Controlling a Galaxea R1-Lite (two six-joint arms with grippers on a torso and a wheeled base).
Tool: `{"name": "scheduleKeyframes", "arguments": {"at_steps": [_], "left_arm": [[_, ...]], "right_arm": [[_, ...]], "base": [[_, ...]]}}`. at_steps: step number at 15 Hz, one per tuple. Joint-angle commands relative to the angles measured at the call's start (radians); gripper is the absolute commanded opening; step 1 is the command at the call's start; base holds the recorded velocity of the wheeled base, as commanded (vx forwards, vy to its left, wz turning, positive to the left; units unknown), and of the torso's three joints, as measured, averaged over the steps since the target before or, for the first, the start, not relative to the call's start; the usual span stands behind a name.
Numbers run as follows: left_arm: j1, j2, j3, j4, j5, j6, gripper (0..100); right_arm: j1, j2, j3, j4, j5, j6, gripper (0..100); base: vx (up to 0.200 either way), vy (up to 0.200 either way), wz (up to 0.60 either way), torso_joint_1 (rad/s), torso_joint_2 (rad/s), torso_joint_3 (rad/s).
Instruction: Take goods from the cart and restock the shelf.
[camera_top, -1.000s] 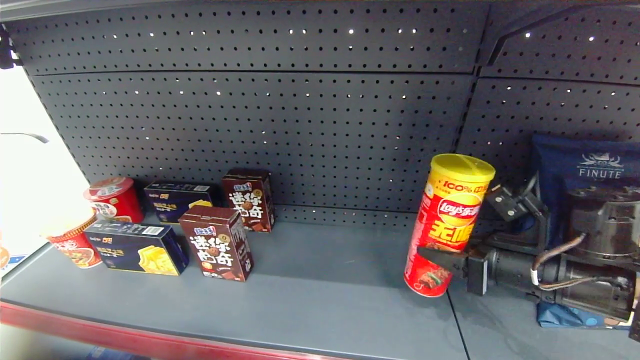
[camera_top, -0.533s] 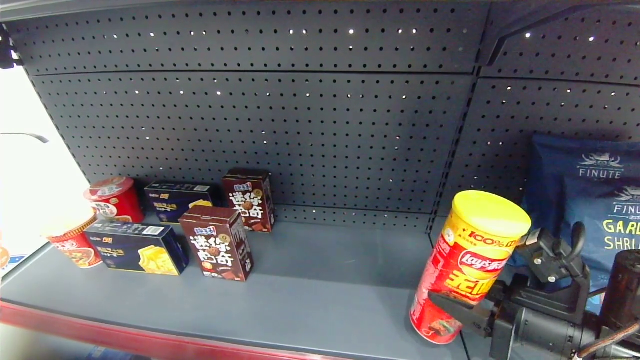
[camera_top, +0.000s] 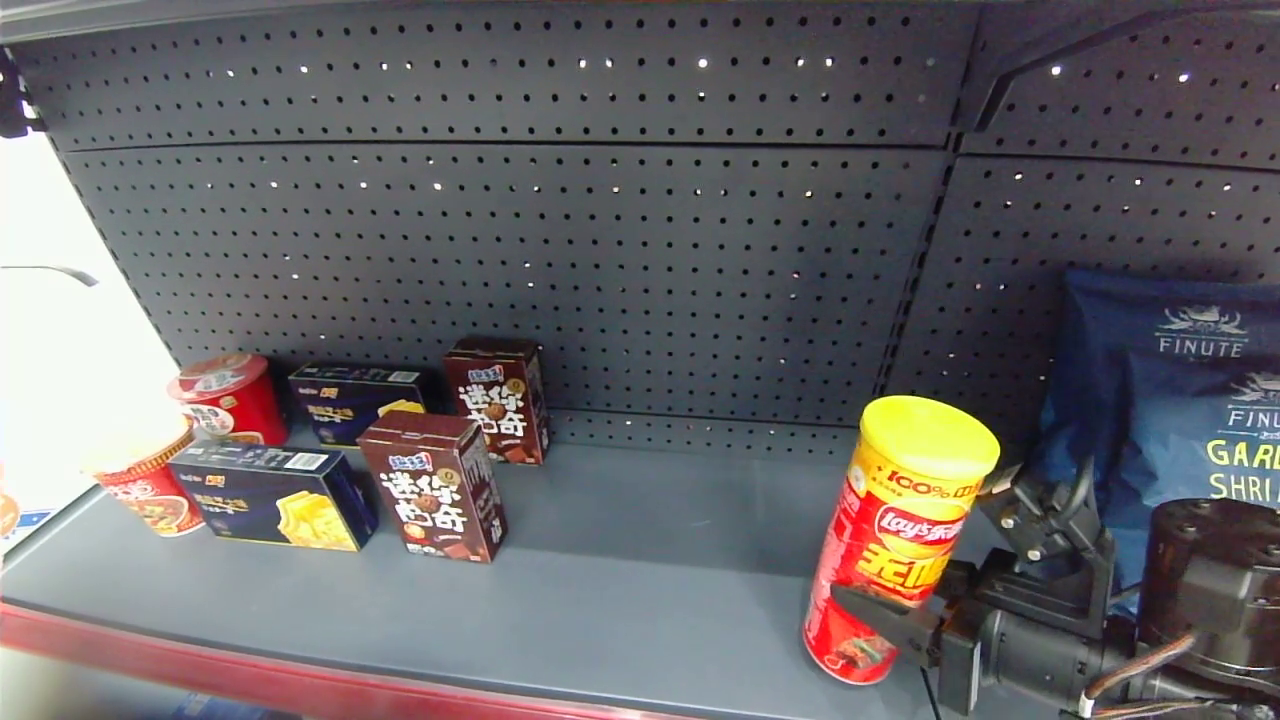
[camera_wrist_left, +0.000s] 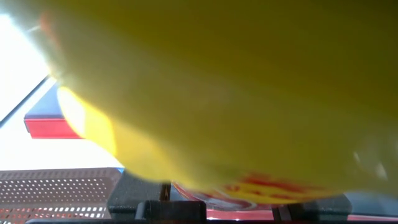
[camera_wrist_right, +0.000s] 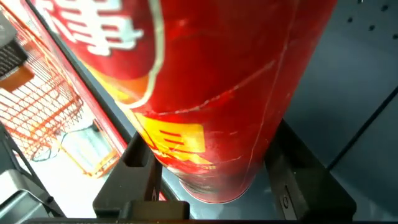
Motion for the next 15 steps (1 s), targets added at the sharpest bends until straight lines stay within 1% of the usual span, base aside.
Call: {"name": "scheduleKeyframes", "arguments": {"at_steps": [1,9,10,15], "left_arm": [[0.0,0.002,-0.002,0.001,0.0,0.0,0],[0.0,0.001,0.009,0.001,0.0,-0.003,0],[0.0,0.001,0.009,0.001,0.0,-0.003,0],[0.0,-0.01,0.006,0.001,0.0,-0.002,0]], "right_arm": [[0.0,0.043,-0.002,-0.001,0.001,-0.001,0],[0.002,0.082,0.003,-0.002,0.001,-0.002,0],[0.002,0.085,0.005,-0.005,0.002,-0.002,100],[0.003,0.073,0.015,-0.021,-0.002,-0.007,100]], "base": [[0.0,0.0,0.0,0.0,0.0,0.0],[0.0,0.0,0.0,0.0,0.0,0.0],[0.0,0.0,0.0,0.0,0.0,0.0],[0.0,0.0,0.0,0.0,0.0,0.0]]}}
